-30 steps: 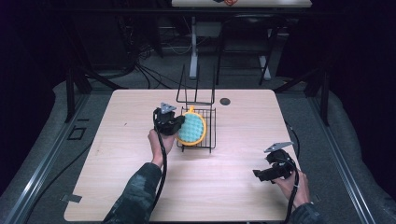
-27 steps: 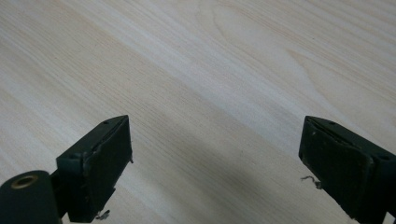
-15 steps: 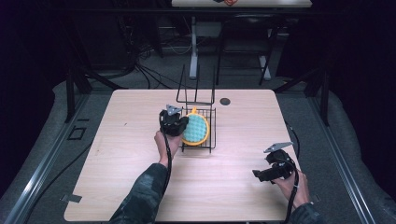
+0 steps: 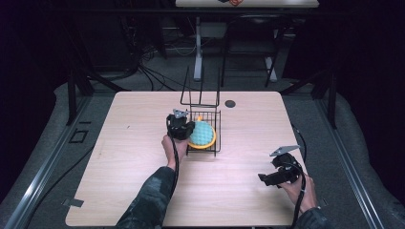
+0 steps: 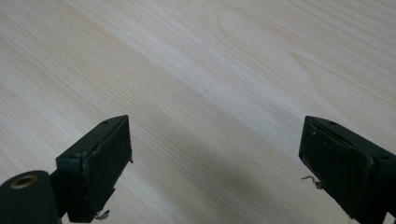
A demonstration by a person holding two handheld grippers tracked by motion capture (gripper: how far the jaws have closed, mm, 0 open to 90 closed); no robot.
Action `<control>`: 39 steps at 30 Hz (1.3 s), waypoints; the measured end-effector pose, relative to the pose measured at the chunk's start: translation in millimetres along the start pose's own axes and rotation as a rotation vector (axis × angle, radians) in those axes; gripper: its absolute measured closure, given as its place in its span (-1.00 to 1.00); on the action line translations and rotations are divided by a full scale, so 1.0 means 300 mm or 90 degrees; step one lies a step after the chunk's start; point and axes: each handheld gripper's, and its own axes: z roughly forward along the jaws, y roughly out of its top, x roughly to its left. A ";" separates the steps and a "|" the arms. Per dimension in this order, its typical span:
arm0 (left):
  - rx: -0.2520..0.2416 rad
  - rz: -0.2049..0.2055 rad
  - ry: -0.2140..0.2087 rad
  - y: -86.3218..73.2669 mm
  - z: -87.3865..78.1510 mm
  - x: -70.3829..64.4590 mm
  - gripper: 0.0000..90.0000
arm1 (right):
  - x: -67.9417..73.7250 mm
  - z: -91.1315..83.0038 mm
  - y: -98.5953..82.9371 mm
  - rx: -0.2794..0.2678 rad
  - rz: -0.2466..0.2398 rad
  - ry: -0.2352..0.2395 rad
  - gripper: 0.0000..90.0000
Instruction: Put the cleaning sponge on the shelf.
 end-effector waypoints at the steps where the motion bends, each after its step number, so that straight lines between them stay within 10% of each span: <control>1: -0.001 -0.001 0.001 -0.003 0.005 -0.002 0.92 | 0.000 0.000 0.000 0.000 0.000 0.000 -0.80; 13: -0.003 -0.001 0.009 -0.011 0.024 0.002 0.75 | 0.001 0.000 0.001 -0.003 -0.009 0.000 -0.80; 23: 0.026 0.021 0.004 -0.003 0.004 0.024 -0.10 | 0.004 0.004 0.001 -0.002 -0.009 0.005 -0.80; 39: 0.034 0.052 -0.007 0.002 -0.111 0.048 -0.69 | 0.001 -0.002 0.000 -0.003 -0.007 0.000 -0.80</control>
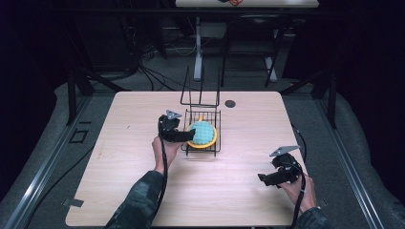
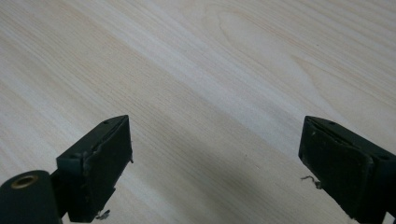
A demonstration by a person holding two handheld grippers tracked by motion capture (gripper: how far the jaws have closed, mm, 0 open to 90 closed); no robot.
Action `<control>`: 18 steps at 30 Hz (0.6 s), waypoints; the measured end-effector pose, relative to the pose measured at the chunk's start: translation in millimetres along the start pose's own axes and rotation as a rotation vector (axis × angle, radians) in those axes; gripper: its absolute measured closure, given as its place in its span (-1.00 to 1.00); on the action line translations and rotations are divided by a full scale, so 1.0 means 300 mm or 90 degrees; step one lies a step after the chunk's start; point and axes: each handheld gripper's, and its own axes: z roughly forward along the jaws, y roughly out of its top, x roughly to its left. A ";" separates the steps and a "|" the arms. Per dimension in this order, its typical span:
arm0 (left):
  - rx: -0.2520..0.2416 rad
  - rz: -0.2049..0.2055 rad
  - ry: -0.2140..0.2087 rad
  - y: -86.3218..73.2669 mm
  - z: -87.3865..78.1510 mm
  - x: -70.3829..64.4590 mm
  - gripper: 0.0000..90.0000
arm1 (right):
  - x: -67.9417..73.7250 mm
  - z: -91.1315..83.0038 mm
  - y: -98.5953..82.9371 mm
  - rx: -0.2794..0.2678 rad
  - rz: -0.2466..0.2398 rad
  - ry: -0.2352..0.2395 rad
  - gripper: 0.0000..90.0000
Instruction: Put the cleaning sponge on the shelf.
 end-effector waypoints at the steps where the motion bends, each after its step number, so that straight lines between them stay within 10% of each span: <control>1: 0.001 0.007 0.002 0.002 -0.012 0.000 -0.71 | 0.000 -0.001 0.000 -0.001 0.002 0.002 -0.80; 18: 0.062 0.035 0.002 -0.043 -0.234 0.051 -1.00 | 0.011 -0.005 0.005 -0.011 -0.002 -0.002 -0.80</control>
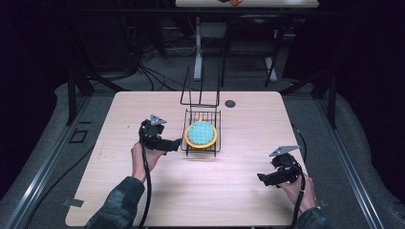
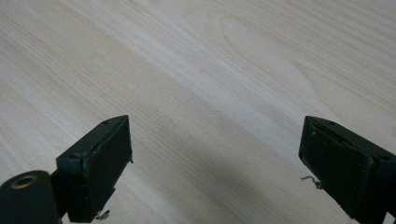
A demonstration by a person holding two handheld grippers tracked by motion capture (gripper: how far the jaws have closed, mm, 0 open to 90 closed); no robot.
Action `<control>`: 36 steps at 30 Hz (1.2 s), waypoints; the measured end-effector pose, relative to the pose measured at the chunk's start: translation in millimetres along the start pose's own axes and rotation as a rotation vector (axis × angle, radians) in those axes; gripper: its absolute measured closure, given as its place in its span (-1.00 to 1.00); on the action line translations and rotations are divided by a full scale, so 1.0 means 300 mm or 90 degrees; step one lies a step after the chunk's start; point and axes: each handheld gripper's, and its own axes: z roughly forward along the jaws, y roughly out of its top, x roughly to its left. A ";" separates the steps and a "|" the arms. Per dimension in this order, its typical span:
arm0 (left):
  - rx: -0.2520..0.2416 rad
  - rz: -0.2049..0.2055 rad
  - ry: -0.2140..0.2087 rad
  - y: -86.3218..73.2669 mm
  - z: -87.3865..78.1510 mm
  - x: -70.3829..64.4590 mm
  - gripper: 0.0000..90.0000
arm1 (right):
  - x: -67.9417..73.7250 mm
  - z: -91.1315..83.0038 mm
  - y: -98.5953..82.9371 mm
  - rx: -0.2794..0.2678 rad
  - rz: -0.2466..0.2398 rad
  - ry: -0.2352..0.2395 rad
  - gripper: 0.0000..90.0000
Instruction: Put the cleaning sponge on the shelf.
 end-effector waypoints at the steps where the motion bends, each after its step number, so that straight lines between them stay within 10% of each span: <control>1: 0.001 -0.001 0.001 -0.008 -0.016 0.000 -1.00 | 0.001 0.000 0.001 0.000 -0.003 0.000 -0.80; 20: 0.065 0.024 -0.008 -0.204 -0.227 -0.008 -1.00 | 0.015 -0.003 0.007 -0.006 0.001 -0.010 -0.86; 36: 0.102 -0.010 0.008 -0.359 -0.218 0.020 -1.00 | 0.021 0.003 0.006 0.004 -0.005 -0.013 -0.85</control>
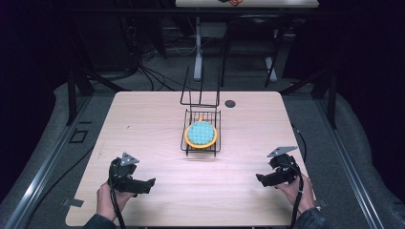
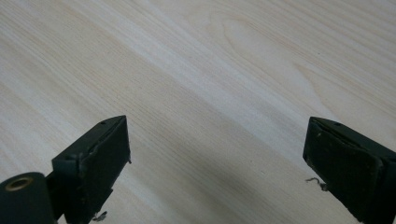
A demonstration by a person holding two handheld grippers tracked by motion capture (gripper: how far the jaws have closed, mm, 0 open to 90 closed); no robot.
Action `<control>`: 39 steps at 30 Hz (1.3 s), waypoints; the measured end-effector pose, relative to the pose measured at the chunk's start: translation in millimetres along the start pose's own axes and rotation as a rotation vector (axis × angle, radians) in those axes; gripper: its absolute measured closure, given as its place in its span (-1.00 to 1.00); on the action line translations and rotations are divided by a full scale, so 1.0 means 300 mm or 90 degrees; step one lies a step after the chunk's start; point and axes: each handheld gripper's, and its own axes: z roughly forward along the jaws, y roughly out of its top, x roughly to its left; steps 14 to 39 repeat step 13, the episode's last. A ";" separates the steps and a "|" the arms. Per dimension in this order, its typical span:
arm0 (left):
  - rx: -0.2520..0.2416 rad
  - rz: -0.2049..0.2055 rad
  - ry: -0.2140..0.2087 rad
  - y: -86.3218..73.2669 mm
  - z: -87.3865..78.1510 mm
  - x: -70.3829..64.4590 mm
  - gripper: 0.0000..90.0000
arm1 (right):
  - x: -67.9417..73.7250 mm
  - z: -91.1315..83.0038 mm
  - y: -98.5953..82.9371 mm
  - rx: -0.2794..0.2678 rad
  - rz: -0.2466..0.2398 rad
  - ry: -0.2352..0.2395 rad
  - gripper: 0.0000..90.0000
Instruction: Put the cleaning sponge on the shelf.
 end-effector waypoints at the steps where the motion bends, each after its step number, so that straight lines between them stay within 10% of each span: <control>1: 0.004 0.005 0.003 -0.004 0.008 0.000 -1.00 | -0.004 0.000 0.000 0.003 -0.009 -0.004 -0.85; 39: 0.001 0.012 0.011 -0.017 0.035 0.021 -1.00 | -0.001 0.013 -0.002 0.015 -0.006 0.006 -0.80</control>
